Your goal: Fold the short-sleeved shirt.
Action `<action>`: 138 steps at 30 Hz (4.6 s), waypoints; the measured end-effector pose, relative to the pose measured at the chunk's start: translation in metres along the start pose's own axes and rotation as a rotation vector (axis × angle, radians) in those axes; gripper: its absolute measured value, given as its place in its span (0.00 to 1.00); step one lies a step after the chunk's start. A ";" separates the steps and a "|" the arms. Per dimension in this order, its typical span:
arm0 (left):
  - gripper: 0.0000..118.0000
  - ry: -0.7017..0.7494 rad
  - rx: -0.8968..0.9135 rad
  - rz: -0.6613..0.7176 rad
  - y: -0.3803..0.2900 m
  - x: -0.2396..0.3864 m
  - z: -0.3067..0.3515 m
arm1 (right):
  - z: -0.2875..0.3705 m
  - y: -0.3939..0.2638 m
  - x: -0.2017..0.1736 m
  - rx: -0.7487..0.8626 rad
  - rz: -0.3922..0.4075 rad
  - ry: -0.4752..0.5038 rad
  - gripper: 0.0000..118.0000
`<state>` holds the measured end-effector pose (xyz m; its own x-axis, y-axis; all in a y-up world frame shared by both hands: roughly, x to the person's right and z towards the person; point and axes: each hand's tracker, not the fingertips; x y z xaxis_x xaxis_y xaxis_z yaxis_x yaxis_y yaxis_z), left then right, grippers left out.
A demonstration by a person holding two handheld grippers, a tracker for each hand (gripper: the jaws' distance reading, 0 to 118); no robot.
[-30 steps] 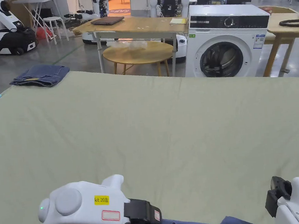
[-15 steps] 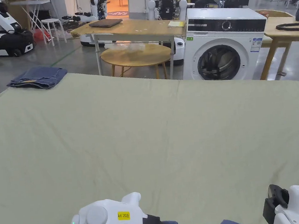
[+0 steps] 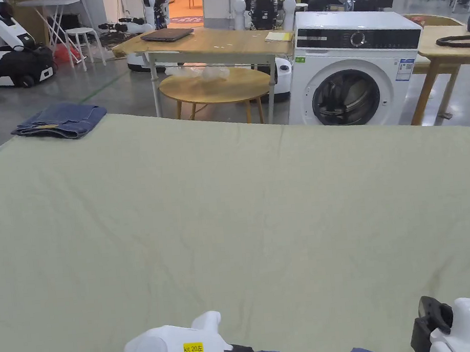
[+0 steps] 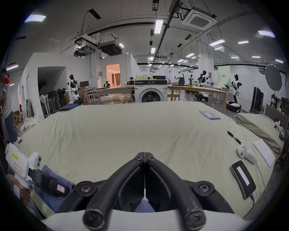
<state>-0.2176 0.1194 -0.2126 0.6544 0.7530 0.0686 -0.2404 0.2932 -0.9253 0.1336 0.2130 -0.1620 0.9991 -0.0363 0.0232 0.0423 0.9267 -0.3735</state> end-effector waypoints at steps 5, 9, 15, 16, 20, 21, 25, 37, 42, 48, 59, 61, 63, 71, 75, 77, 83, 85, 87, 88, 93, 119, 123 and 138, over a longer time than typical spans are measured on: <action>0.06 -0.022 0.083 -0.041 0.003 0.004 0.062 | 0.001 0.002 -0.005 0.002 0.014 0.012 0.00; 0.33 0.024 0.135 -0.074 0.009 -0.009 0.120 | 0.001 0.006 -0.007 0.007 0.020 0.022 0.00; 0.58 0.076 0.147 0.011 0.019 -0.081 0.156 | 0.003 0.009 -0.011 0.033 0.009 0.035 0.00; 0.58 0.032 0.118 0.044 0.017 -0.092 0.153 | 0.003 0.009 -0.011 0.034 0.008 0.036 0.00; 0.58 -0.080 0.013 0.131 0.007 -0.118 0.126 | 0.001 0.007 -0.012 0.024 0.008 0.038 0.00; 0.58 -0.096 -0.006 0.147 0.004 -0.124 0.118 | 0.000 0.005 -0.012 0.022 0.009 0.039 0.00; 0.57 -0.293 0.023 0.178 -0.001 -0.136 0.099 | 0.001 0.002 -0.013 0.015 0.011 0.032 0.00; 0.03 -0.202 0.072 0.086 -0.006 -0.109 0.091 | 0.007 0.005 -0.013 0.011 0.011 0.021 0.00; 0.02 -0.186 0.125 0.024 -0.005 -0.070 0.127 | 0.010 0.014 -0.013 0.019 0.020 0.025 0.00; 0.02 -0.015 0.172 -0.054 0.014 -0.041 0.182 | 0.006 0.016 -0.012 0.026 0.017 0.039 0.00; 0.02 0.260 0.192 -0.135 0.036 0.006 0.221 | 0.003 0.018 -0.016 0.040 0.011 0.071 0.00; 0.02 0.285 0.168 -0.159 0.035 0.020 0.209 | 0.003 0.017 -0.015 0.040 0.005 0.071 0.00; 0.02 0.323 0.134 -0.206 0.031 0.043 0.194 | 0.004 0.016 -0.013 0.039 0.003 0.070 0.00; 0.02 0.378 0.033 -0.291 0.024 0.097 0.135 | 0.009 0.013 -0.003 0.034 -0.006 0.045 0.00; 0.02 0.356 -0.032 -0.322 0.014 0.128 0.098 | 0.010 0.011 0.004 0.031 -0.013 0.032 0.00; 0.02 0.352 -0.068 -0.324 0.010 0.136 0.074 | 0.010 0.010 0.007 0.029 -0.017 0.028 0.00; 0.02 0.387 -0.167 -0.293 0.003 0.133 -0.005 | 0.016 0.006 0.012 0.019 -0.020 0.008 0.00; 0.02 0.414 -0.186 -0.286 -0.005 0.131 -0.029 | 0.015 0.005 0.016 0.017 -0.022 0.000 0.00; 0.02 0.444 -0.206 -0.282 -0.009 0.125 -0.049 | 0.016 0.004 0.019 0.014 -0.023 -0.006 0.00; 0.02 0.452 -0.209 -0.271 -0.011 0.122 -0.055 | 0.016 0.003 0.020 0.012 -0.023 -0.010 0.00; 0.17 0.437 -0.165 -0.197 -0.014 0.112 -0.061 | 0.015 0.001 0.022 0.006 -0.026 -0.014 0.00; 0.00 -0.032 -0.231 -0.047 -0.051 0.050 -0.099 | 0.024 -0.006 0.027 -0.003 -0.022 -0.030 0.00; 0.00 -0.016 -0.207 -0.087 -0.055 0.064 -0.095 | 0.026 -0.004 0.028 0.001 -0.019 -0.033 0.00; 0.00 0.368 0.478 -0.543 0.004 0.097 0.055 | 0.022 0.014 -0.009 0.111 0.012 0.002 0.00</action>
<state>-0.1946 0.2257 -0.1894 0.9417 0.2157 0.2581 -0.0472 0.8445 -0.5334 0.1254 0.2346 -0.1469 0.9995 -0.0258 0.0176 0.0296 0.9628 -0.2684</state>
